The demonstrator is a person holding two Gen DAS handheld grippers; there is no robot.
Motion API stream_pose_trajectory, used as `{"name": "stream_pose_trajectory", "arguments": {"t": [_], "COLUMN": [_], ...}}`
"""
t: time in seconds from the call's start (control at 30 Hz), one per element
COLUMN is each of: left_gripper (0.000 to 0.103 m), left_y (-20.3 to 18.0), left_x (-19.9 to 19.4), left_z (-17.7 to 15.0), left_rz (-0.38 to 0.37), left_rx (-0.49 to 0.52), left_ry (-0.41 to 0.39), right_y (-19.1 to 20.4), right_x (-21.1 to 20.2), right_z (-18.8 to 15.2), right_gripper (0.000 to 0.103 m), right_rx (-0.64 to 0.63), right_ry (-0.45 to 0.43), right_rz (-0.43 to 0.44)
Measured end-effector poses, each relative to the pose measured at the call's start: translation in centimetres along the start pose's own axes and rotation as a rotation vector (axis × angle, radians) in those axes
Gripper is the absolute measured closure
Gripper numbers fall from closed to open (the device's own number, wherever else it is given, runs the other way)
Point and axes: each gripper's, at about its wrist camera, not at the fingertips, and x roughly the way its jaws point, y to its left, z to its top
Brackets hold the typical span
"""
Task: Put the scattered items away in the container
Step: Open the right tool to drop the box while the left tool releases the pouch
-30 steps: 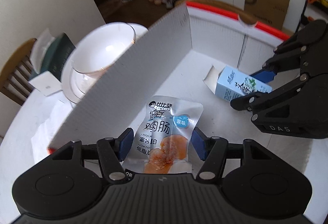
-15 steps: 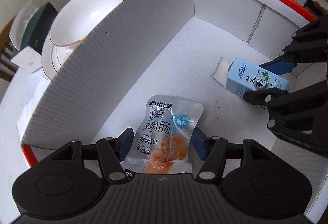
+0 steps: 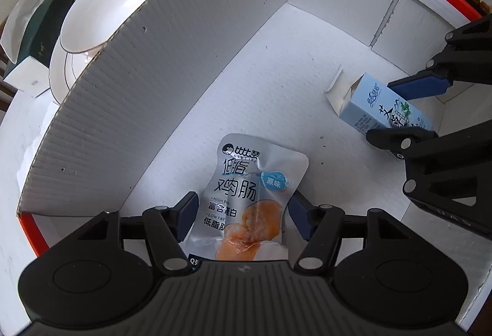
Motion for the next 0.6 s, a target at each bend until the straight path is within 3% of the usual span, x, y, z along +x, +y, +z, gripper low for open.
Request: {"name": "stream_pose_trajectory", "arguments": {"t": [0.13, 0.6], "left_gripper": [0.039, 0.038], "left_y": [0.1, 0.4], "left_x": [-0.4, -4.9], "left_z": [-0.6, -4.0], "left_rz": [-0.004, -0.033], "left_rx": [-0.012, -0.069], "left_ry": [-0.021, -0.167], "right_y": [0.0, -1.2], "right_x": [-0.5, -4.9], "right_z": [-0.2, -0.9], "right_gripper": [0.044, 0.039], "right_rx": [0.007, 0.038], "right_ry": [-0.018, -0.125], "right_rz": [0.007, 0.047]}}
